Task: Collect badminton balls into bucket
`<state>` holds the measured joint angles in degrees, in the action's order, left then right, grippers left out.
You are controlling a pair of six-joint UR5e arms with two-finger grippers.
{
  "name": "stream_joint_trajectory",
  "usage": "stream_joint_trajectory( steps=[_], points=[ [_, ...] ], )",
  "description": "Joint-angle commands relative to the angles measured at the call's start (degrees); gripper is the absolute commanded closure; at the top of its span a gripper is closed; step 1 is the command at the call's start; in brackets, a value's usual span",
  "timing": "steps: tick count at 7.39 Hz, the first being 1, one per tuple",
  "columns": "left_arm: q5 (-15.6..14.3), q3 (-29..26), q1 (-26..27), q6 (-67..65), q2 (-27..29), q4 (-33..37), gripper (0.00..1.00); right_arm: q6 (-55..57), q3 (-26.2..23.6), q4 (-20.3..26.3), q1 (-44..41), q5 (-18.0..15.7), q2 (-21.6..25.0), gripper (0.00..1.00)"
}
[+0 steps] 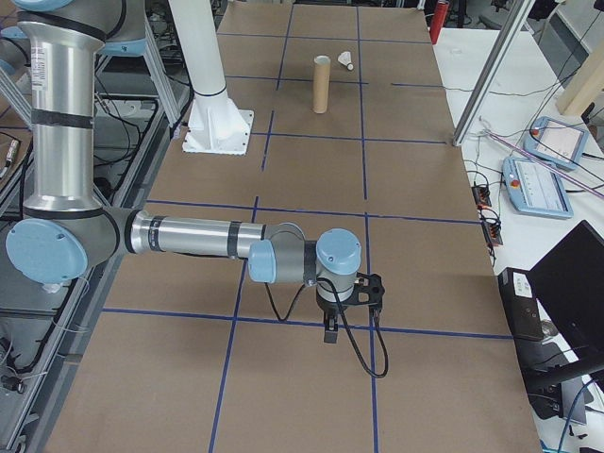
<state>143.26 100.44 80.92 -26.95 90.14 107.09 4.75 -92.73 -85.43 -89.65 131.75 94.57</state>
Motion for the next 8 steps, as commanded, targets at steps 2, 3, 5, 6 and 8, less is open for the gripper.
stream_joint_trajectory(
  steps=[2,3,5,6,8],
  points=[
    [-1.2,-8.3,-6.3,-15.8,0.4,24.6,0.00,0.0,0.0,0.0,0.0,0.0,0.0,0.00],
    [-1.3,-10.9,-6.5,-17.2,0.5,29.4,0.00,0.0,0.0,0.0,0.0,0.0,0.0,0.00],
    [-1.1,-15.7,-8.2,-23.9,0.8,37.9,0.00,0.0,0.0,0.0,0.0,0.0,0.0,0.00],
    [-2.5,-15.9,-12.5,-31.2,2.0,42.1,0.00,0.0,-0.1,0.0,0.0,0.0,0.0,0.00],
    [-9.2,-16.3,-17.3,-41.5,2.1,46.5,0.00,0.0,0.0,0.0,0.0,0.0,0.0,0.00]
  ],
)
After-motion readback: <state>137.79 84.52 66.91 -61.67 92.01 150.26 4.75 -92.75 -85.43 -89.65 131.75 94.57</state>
